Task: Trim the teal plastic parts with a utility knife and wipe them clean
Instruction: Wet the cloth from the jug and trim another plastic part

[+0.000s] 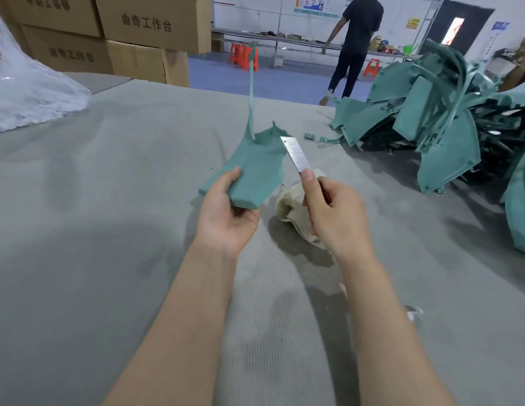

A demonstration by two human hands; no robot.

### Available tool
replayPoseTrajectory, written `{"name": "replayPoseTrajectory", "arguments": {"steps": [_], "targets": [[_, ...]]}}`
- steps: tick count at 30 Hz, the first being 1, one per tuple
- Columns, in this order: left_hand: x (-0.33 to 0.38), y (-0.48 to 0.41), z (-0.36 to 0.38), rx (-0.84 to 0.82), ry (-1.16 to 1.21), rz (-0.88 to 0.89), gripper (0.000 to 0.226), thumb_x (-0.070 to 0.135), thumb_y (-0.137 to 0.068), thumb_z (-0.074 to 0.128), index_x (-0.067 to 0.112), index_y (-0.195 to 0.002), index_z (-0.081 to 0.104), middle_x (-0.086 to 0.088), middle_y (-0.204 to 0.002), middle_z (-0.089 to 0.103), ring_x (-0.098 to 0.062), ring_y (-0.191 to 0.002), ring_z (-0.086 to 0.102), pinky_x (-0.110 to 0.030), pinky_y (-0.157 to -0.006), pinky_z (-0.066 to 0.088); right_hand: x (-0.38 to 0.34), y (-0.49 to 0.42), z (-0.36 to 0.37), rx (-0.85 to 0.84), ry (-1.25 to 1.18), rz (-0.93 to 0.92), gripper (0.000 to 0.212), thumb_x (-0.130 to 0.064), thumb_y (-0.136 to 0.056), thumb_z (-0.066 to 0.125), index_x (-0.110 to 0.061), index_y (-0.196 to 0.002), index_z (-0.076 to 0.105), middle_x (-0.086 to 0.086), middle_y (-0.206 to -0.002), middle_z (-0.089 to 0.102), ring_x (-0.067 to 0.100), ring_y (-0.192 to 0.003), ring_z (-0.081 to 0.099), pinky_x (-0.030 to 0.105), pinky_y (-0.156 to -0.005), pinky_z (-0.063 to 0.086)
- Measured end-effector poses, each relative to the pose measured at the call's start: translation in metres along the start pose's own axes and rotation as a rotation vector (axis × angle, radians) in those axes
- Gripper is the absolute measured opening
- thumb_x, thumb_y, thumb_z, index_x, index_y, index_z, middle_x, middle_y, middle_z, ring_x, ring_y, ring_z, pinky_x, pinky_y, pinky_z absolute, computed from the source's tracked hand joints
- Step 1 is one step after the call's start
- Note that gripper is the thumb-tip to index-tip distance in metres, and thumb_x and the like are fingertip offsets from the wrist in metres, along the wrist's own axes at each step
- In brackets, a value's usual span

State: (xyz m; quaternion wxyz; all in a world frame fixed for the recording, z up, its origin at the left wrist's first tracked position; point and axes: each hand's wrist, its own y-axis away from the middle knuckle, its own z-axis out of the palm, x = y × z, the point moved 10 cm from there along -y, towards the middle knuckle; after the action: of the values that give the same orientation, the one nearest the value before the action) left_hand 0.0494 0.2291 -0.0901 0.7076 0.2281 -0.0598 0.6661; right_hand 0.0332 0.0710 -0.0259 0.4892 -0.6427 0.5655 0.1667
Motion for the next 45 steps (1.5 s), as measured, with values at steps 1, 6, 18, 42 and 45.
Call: {"name": "replayPoseTrajectory", "arguments": {"steps": [1,6,18,42,45], "targets": [[0.0,0.001,0.001,-0.011,0.0,-0.006,0.008,0.008,-0.091,0.058,0.006,-0.096,0.063,-0.009,-0.08,0.073,-0.019,-0.073,0.07,-0.024,-0.065,0.058,0.0,0.0,-0.001,0.003,-0.014,-0.003,0.065,-0.057,-0.097,0.042,0.003,-0.072,0.05,0.024,-0.064,0.054,0.04,-0.062,0.053,0.044,-0.059,0.048],[-0.003,0.004,0.006,-0.041,-0.036,-0.041,0.007,0.009,-0.091,0.057,0.006,-0.092,0.063,-0.009,-0.08,0.072,-0.019,-0.069,0.07,-0.023,-0.06,0.059,0.0,-0.001,-0.004,0.03,-0.046,-0.007,0.062,-0.052,-0.099,0.041,0.0,-0.066,0.045,0.024,-0.063,0.052,0.04,-0.062,0.049,0.043,-0.057,0.044],[-0.016,0.012,0.014,-0.097,-0.036,-0.211,0.013,0.006,-0.09,0.054,0.0,-0.086,0.063,-0.014,-0.097,0.064,-0.023,-0.085,0.062,-0.019,-0.041,0.05,0.003,-0.003,-0.016,0.129,-0.046,-0.046,0.063,-0.056,-0.097,0.039,-0.001,-0.067,0.046,0.022,-0.061,0.052,0.036,-0.06,0.05,0.036,-0.054,0.039],[-0.008,0.014,0.012,-0.101,0.09,-0.223,0.014,0.007,-0.081,0.059,0.0,-0.071,0.063,-0.013,-0.073,0.067,-0.023,-0.061,0.067,-0.015,-0.039,0.047,-0.007,0.011,0.038,-0.348,-0.249,-0.009,0.059,-0.06,-0.093,0.042,-0.009,-0.065,0.051,-0.007,-0.042,0.043,0.013,-0.038,0.043,0.022,-0.042,0.037],[-0.005,0.013,0.009,-0.086,0.096,-0.205,0.012,0.008,-0.087,0.057,0.004,-0.076,0.059,-0.01,-0.067,0.066,-0.02,-0.054,0.066,-0.013,-0.039,0.046,-0.011,0.016,0.043,-0.398,-0.242,-0.009,0.057,-0.058,-0.096,0.043,-0.015,-0.059,0.053,-0.006,-0.041,0.044,0.012,-0.037,0.044,0.025,-0.041,0.039]]}}
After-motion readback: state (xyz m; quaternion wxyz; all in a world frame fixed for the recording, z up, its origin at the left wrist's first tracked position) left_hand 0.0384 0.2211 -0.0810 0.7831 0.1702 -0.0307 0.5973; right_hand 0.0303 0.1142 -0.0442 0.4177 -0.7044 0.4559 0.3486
